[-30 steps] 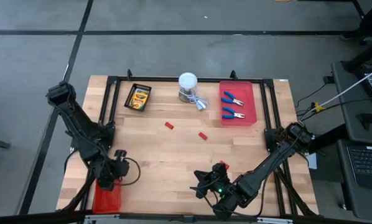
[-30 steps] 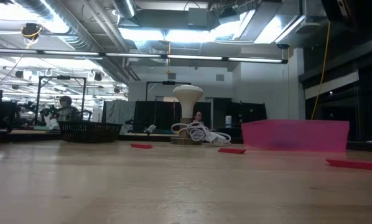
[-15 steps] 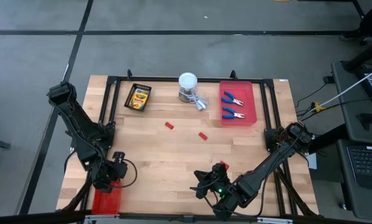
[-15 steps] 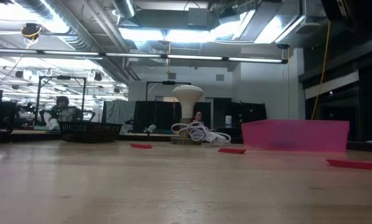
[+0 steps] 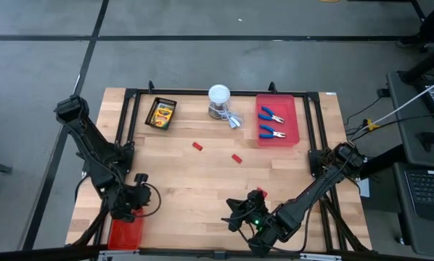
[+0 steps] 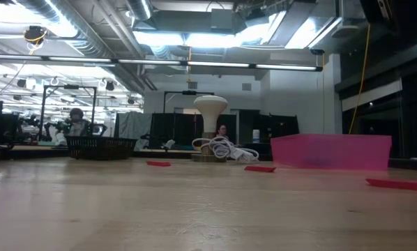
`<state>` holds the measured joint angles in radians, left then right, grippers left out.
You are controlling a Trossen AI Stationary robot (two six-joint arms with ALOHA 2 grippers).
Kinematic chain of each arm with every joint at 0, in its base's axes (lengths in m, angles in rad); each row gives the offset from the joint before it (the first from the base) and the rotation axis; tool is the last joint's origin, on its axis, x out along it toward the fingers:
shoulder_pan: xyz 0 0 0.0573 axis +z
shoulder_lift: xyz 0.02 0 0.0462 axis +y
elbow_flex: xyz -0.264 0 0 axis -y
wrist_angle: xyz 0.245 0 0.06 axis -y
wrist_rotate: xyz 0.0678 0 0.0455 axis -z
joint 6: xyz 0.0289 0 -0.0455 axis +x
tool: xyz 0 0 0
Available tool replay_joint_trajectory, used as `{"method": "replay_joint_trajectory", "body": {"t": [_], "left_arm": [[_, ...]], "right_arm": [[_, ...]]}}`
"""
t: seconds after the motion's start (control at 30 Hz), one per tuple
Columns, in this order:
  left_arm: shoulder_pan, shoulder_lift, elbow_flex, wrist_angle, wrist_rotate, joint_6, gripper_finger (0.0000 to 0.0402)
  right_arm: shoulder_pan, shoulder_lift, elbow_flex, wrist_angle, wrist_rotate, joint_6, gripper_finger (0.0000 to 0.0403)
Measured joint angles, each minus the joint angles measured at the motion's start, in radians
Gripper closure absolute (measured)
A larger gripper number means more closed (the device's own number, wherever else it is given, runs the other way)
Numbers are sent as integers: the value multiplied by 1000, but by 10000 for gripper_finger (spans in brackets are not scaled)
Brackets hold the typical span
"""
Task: Pick & Place School Supplies
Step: Put the red eraser into the red bin
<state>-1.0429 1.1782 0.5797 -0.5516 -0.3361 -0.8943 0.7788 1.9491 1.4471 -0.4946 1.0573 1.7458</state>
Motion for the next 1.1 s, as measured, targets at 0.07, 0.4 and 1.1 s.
{"method": "replay_joint_trajectory", "body": {"t": [0.07,0.4,1.1], "left_arm": [[21,0,0,1,-15,15,322],[357,0,0,34,42,349,315],[1081,386,190,14,476,1347,263]], "right_arm": [[0,0,0,0,0,0,360],[0,0,0,0,0,1,360],[0,0,0,-11,19,51,360]]}}
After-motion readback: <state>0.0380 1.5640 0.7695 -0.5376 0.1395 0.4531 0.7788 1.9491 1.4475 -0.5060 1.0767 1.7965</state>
